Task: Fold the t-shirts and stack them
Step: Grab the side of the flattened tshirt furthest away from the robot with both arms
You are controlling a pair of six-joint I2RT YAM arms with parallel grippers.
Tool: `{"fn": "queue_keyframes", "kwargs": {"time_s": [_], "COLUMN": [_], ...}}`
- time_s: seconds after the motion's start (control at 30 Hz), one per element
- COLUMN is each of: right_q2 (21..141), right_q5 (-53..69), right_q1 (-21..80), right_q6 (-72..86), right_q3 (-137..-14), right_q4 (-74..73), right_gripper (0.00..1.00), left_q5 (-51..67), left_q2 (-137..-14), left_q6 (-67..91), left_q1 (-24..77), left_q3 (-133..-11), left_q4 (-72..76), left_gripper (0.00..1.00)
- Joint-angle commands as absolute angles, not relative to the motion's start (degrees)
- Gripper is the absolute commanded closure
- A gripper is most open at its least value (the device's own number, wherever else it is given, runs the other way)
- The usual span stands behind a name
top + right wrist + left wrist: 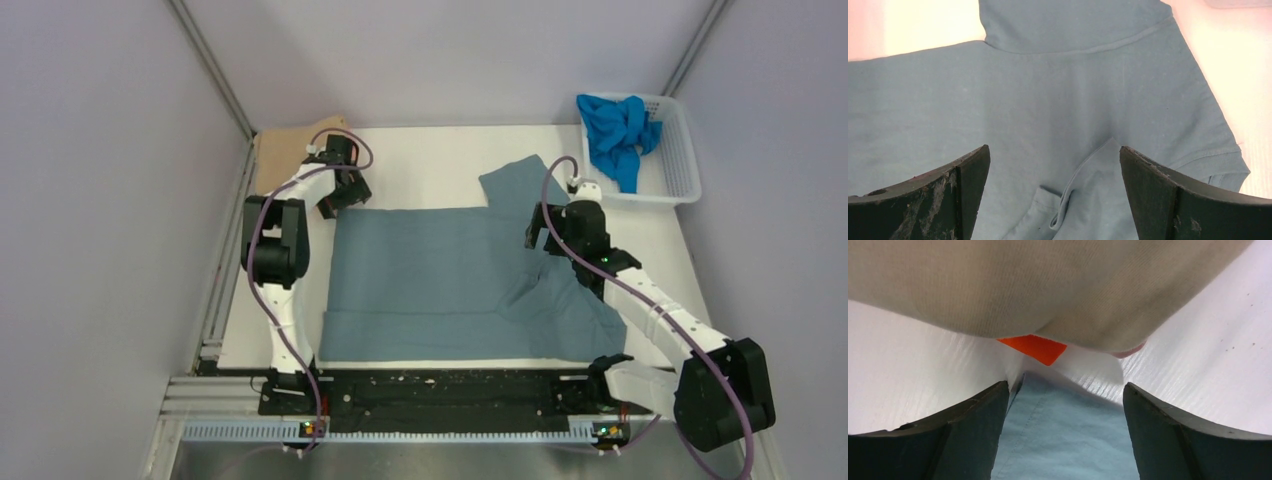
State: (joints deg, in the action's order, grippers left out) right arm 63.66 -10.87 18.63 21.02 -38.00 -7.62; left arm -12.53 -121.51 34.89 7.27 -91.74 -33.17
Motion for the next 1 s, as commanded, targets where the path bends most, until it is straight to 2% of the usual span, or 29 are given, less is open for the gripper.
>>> {"fn": "queue_keyframes", "kwargs": {"time_s": [0.0, 0.13, 0.37, 0.6, 0.8, 0.97], "right_q2": [64.19, 64.41, 64.0, 64.65, 73.21, 92.2], "right_q5": [-11.93, -11.76, -11.83, -12.22, -14.72, -16.76], "right_q1": [18.78, 18.65, 18.67, 18.72, 18.61, 17.29], "right_q6": [19.26, 19.08, 19.3, 20.3, 17.79, 15.22], "right_q3": [-40.31, -40.28, -40.25, -42.41, -52.52, -70.86], "right_q4": [-4.78, -4.83, -5.21, -6.4, -6.48, -8.5], "right_gripper": [0.01, 0.01, 0.01, 0.01, 0.01, 0.02], "left_q5": [-10.69, -9.2, -9.05, -9.78, -10.69, -11.03], "left_q2": [-121.38, -121.25, -118.83, -118.9, -118.02, -115.99], "left_q6": [34.86, 35.26, 36.1, 36.64, 37.02, 37.17], "left_q1": [7.03, 7.03, 7.03, 7.03, 7.03, 7.08], "left_q3": [-90.21, -88.82, -84.85, -85.35, -85.85, -85.44], "left_q4": [-31.78, -31.74, -31.25, -34.19, -36.34, -36.89], "left_gripper": [0.14, 0.24, 0.57, 1.0, 1.0, 1.0]}}
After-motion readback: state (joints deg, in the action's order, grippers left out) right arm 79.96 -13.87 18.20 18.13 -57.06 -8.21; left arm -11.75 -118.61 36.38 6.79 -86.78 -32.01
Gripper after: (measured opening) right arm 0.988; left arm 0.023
